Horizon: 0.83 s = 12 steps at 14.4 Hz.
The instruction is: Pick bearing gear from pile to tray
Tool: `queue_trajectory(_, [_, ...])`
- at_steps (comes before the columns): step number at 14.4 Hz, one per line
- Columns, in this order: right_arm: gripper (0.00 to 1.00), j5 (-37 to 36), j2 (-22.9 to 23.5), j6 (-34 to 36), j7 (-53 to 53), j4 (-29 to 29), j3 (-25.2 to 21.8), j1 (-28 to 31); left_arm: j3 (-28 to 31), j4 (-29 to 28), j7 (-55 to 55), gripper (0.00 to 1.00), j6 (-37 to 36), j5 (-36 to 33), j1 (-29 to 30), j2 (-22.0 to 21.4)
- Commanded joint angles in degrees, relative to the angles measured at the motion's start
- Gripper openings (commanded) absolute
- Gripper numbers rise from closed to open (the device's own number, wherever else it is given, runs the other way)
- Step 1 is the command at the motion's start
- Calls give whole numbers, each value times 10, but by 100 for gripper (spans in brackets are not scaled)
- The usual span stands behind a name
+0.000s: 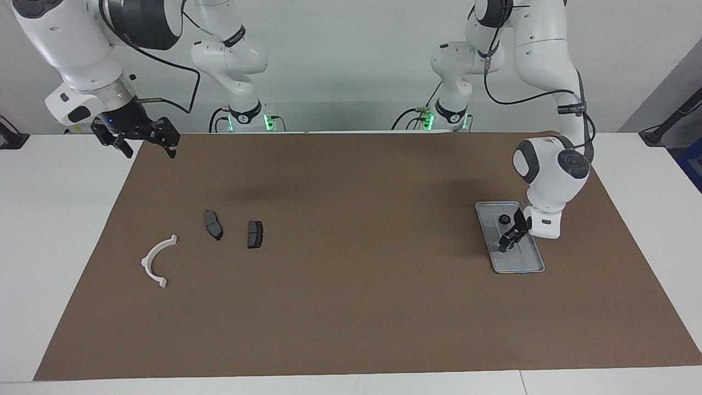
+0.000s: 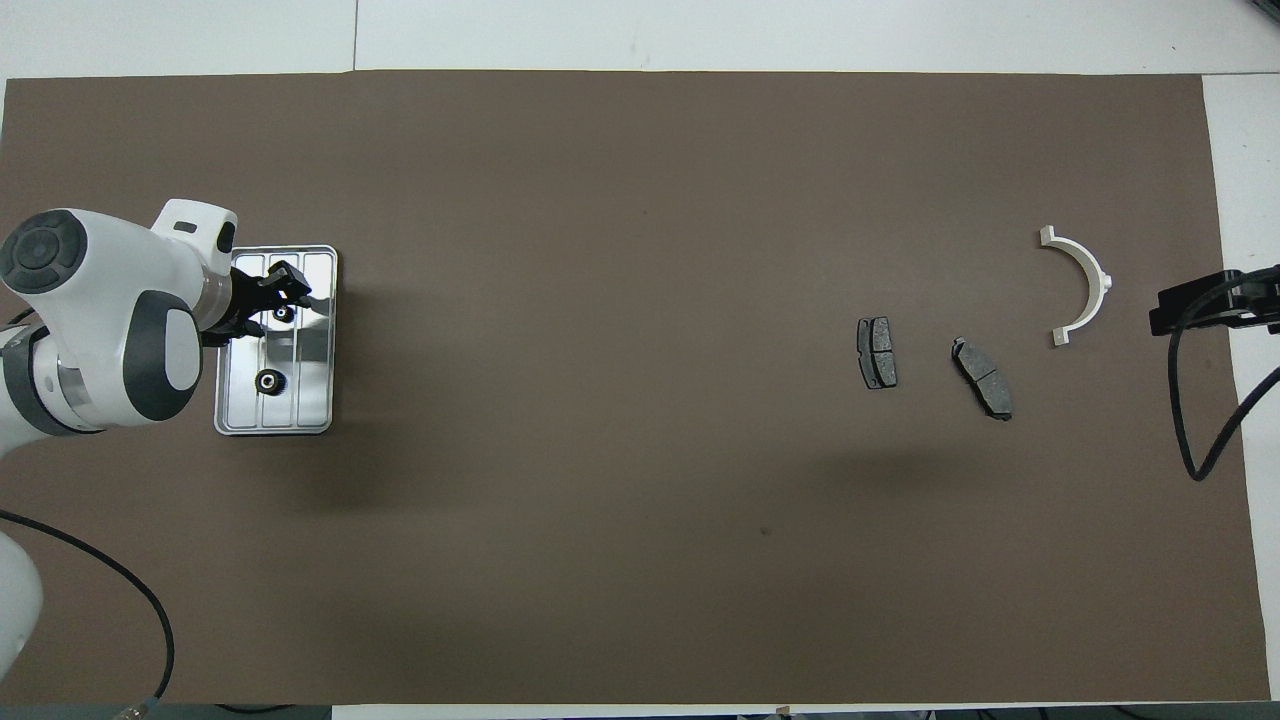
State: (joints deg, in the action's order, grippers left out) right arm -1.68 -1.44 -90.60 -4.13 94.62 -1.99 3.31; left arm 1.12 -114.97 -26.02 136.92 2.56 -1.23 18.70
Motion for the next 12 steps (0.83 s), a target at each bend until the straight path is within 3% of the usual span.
queue_trajectory(1, [100,-7,-13,3,-1,13,3,1,2,25,8,100,-60,-5,-1,-15])
queue_trajectory(6, [100,-7,-16,4,-1,13,8,3,3,125,9,100,-272,-5,5,-77])
queue_trajectory(12, [100,-7,-19,3,0,13,8,3,12,145,22,100,-419,-5,14,-175])
